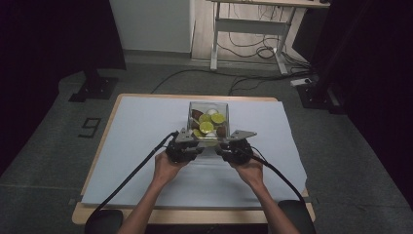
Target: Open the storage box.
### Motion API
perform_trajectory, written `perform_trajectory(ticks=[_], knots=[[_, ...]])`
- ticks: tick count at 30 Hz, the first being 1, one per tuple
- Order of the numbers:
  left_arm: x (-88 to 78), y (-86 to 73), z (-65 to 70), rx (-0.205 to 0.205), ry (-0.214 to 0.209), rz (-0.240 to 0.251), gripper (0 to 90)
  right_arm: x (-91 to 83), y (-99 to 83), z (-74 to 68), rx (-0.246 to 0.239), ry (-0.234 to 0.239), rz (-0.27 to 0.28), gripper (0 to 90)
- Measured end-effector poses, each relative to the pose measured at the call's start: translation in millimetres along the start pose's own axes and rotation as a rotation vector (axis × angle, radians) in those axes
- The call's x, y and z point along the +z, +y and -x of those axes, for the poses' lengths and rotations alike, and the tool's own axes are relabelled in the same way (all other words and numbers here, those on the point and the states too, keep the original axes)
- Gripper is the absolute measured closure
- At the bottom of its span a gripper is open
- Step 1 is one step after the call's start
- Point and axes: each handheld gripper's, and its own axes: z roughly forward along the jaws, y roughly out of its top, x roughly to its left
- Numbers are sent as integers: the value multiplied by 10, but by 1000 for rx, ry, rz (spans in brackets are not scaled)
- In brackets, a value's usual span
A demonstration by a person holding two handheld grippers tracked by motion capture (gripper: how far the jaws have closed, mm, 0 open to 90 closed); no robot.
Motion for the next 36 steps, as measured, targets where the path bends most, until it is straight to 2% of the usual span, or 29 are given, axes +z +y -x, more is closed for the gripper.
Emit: perform_trajectory(ticks=[3, 8, 12, 18, 21, 24, 26, 28, 36], knots=[[21, 4, -6, -1, 6, -1, 671, 5, 4, 3, 10, 8, 7, 705], [53, 9, -12, -1, 20, -3, 711, 47, 29, -9, 10, -13, 16, 774], [59, 7, -12, -1, 25, 1, 729, 86, 48, -30, 1, -34, 2, 784], [62, 1, 5, 7, 38, 9, 740, 122, 48, -51, -9, -48, 12, 797], [60, 1, 10, 15, 48, 10, 756, 130, 46, -47, 8, -43, 16, 802], [58, 1, 11, 12, 59, 12, 785, 131, 44, -47, 4, -43, 19, 804], [54, 1, 11, 5, 60, 15, 797, 132, 44, -46, 0, -41, 20, 804], [41, -2, 11, 0, 43, 16, 802, 128, 45, -48, -5, -37, 23, 803], [-4, -32, 43, 3, 29, 15, 800, 103, 40, -80, -19, -20, 22, 794]])
